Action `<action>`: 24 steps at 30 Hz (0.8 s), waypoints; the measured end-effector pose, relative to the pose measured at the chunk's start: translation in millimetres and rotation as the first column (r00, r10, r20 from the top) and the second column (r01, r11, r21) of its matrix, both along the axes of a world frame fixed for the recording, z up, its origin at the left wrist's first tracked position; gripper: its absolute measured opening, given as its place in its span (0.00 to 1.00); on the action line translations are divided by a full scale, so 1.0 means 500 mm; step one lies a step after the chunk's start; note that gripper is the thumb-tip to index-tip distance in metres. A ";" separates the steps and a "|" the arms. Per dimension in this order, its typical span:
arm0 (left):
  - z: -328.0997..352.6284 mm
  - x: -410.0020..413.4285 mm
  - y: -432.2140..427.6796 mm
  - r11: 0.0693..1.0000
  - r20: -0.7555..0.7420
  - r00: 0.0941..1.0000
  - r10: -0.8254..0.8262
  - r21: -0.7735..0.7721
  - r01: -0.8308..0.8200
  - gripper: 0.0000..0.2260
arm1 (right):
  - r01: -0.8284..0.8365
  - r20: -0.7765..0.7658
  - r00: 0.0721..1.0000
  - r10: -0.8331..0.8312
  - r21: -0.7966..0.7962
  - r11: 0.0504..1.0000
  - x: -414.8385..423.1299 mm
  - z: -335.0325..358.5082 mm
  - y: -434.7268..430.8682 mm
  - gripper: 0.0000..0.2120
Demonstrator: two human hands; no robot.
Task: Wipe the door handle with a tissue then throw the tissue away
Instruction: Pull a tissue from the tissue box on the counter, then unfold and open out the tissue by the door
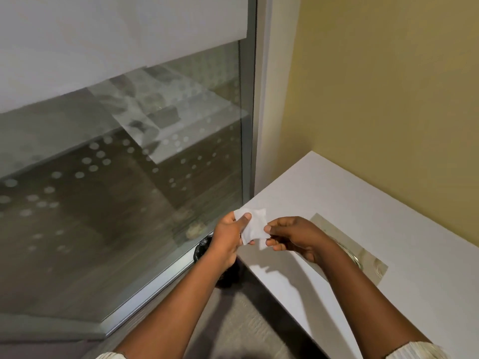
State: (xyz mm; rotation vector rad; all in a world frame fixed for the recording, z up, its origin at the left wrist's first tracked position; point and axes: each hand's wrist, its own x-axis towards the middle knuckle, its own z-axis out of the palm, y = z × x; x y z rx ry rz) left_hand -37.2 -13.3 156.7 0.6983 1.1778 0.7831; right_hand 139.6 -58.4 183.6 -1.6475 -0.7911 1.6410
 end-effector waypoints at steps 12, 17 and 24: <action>0.010 -0.285 -0.037 0.972 -0.135 0.965 0.226 0.087 -0.216 0.05 | -0.167 -0.159 0.973 0.167 0.015 0.986 -0.303 0.051 0.040 0.09; 0.045 -0.457 -0.115 0.888 -0.477 0.791 0.384 0.427 -0.173 0.16 | -0.238 -0.244 0.937 0.249 0.075 0.968 -0.493 0.074 0.014 0.04; 0.084 -0.727 -0.248 0.773 -0.504 0.789 0.351 0.631 0.059 0.06 | -0.299 -0.190 0.930 0.316 0.115 0.947 -0.771 0.079 -0.044 0.05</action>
